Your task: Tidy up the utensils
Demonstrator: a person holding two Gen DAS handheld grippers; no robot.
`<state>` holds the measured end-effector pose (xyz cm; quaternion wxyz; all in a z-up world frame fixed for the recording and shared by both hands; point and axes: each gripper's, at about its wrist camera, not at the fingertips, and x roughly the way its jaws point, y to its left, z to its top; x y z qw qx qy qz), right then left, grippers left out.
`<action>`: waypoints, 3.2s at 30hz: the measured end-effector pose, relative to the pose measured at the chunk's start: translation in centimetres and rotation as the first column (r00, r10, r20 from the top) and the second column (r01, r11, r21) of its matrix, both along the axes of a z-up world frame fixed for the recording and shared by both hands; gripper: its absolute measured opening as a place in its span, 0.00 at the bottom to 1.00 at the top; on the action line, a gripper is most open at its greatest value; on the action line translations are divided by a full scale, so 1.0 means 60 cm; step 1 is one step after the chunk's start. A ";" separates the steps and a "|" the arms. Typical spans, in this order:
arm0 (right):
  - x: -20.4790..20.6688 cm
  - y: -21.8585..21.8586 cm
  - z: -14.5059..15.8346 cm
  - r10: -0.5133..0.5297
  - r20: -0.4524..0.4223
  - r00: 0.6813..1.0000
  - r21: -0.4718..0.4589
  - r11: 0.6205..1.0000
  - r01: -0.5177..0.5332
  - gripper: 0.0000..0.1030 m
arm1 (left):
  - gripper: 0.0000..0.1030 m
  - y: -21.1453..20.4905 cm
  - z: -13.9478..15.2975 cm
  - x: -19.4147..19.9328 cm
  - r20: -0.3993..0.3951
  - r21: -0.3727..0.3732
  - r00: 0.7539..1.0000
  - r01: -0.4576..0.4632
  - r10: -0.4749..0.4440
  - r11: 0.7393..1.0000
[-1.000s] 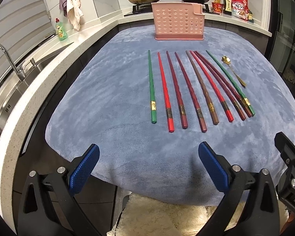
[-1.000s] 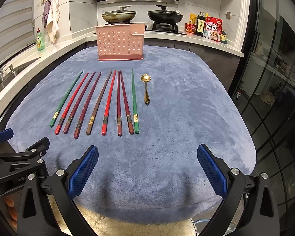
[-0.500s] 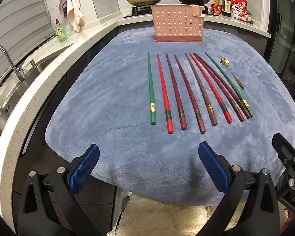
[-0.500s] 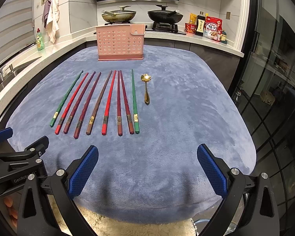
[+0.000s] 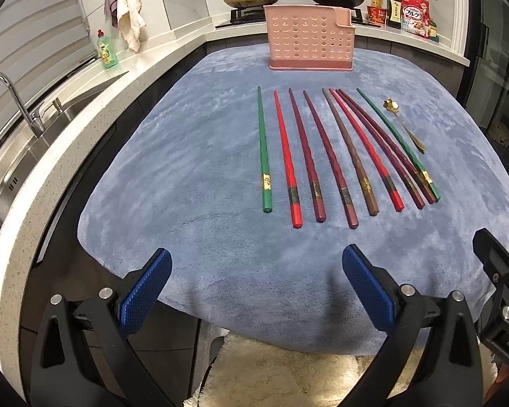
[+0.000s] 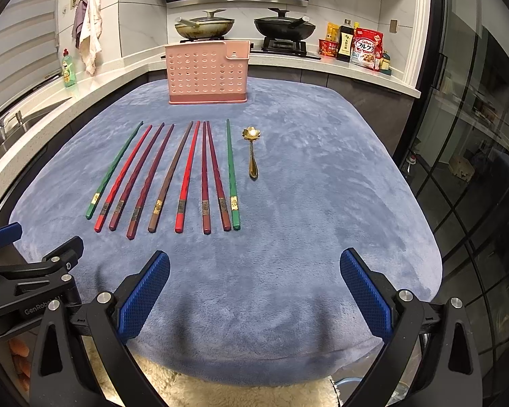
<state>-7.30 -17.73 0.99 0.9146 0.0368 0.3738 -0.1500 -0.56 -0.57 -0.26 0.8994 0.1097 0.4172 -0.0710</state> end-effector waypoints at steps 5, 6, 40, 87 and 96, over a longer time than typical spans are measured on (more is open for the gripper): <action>0.000 0.000 0.000 0.000 0.000 1.000 0.000 1.000 0.000 0.94 | 0.93 0.001 0.000 0.001 0.001 0.000 1.000 -0.002 0.002 1.000; 0.000 0.000 0.000 -0.001 0.000 1.000 0.000 1.000 0.001 0.94 | 0.93 0.001 0.000 0.001 0.001 0.001 1.000 -0.002 0.002 1.000; 0.003 -0.012 -0.005 -0.018 -0.007 1.000 0.028 0.999 0.018 0.94 | 0.93 0.027 -0.010 0.019 -0.039 -0.039 0.998 -0.054 0.052 0.998; 0.250 -0.142 -0.083 -0.012 -0.046 0.999 0.295 0.955 0.025 0.21 | 0.30 0.037 -0.049 0.168 -0.124 -0.105 0.992 -0.047 0.034 0.993; 0.232 -0.147 -0.074 0.006 -0.040 0.999 0.321 0.947 0.007 0.02 | 0.13 0.039 -0.043 0.167 -0.140 -0.129 0.990 -0.031 0.013 0.991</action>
